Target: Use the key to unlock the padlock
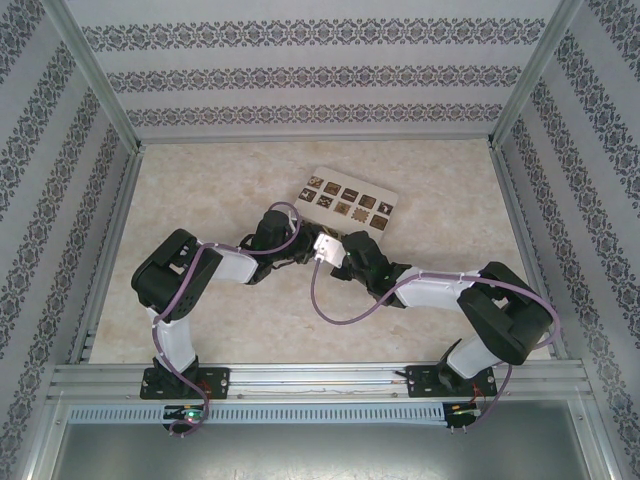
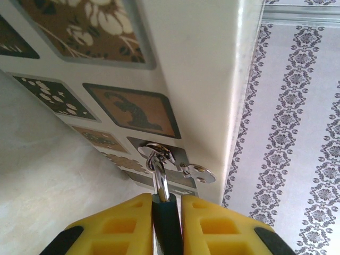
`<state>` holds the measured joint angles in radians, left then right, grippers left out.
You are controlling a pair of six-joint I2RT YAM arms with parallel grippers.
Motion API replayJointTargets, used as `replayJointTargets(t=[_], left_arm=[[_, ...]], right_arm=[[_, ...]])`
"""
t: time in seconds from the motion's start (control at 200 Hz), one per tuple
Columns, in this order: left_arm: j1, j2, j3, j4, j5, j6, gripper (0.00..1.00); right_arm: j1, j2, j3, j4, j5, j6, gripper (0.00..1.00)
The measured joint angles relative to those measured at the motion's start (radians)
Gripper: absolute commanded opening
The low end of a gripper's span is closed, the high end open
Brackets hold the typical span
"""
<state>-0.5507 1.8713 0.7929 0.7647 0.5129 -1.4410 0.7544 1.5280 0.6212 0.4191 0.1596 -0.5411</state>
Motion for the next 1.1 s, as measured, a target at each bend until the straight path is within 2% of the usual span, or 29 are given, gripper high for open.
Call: replayJointTargets(t=[0.225,0.51,0.75,1.099], left_arm=[[0.0,0.0,0.003,0.015,-0.01,-0.001,0.17],[0.0,0.008,0.003,0.014,-0.013,-0.001,0.17],[-0.005,0.028,0.003,0.015,-0.016,0.0,0.17],[-0.019,0.026,0.003,0.021,0.003,0.026,0.36]], right_arm=[[-0.006,0.004,-0.032,0.083,0.001,0.138,0.0],[-0.006,0.054,-0.12,0.312,0.001,0.354,0.0],[-0.006,0.117,-0.171,0.46,0.002,0.47,0.0],[-0.006,0.132,-0.235,0.581,0.053,0.568,0.0]])
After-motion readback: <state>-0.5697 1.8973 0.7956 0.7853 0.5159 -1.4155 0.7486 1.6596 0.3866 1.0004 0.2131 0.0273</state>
